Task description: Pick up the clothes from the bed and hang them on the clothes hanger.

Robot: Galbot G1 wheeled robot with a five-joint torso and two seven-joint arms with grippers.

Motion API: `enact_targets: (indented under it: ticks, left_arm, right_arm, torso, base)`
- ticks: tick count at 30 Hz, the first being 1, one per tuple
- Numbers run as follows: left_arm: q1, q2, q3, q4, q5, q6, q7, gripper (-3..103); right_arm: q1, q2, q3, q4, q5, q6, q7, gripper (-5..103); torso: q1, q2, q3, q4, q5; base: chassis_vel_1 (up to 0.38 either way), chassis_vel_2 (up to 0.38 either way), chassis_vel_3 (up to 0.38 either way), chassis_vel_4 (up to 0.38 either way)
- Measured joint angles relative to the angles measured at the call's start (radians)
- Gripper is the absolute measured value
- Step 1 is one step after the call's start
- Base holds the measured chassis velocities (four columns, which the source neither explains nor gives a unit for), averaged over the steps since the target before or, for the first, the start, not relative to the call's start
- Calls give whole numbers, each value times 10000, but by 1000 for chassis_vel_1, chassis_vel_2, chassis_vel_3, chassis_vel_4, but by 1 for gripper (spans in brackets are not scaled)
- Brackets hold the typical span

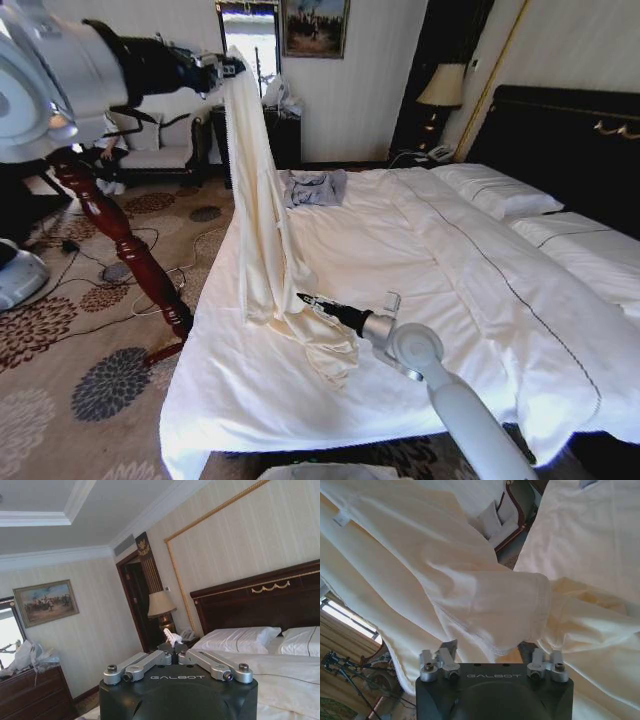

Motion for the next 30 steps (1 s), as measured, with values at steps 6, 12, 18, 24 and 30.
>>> enact_targets:
  ticks: [6,12,18,24,30]
  left_arm:
    - [-5,-15,-16,-17,-29,8,-33,1]
    - [-1,-104,-10,-57,-26,11,-84,1]
    - [7,-142,-8,-71,-9,12,-97,1]
    - [18,-247,24,-111,33,12,-121,1]
    - [-11,-597,31,-220,100,12,-178,1]
  right_arm:
    - [19,35,-49,-9,-17,4,3,50]
    - [0,-8,-4,14,-45,13,21,28]
    - [-52,23,-54,43,-87,45,104,7]
    - [-117,-20,-79,147,-110,100,132,0]
    - [48,-287,144,314,-73,269,319,0]
  torso:
    - [0,0,0,-2,2]
    - [0,0,0,-1,1]
    - [0,0,0,0,1]
    - [0,0,0,-2,1]
    - [0,0,0,-1,2]
  base:
    - [0,0,0,0]
    - [0,0,0,0]
    - [0,0,0,0]
    - [0,0,0,0]
    - [0,0,0,0]
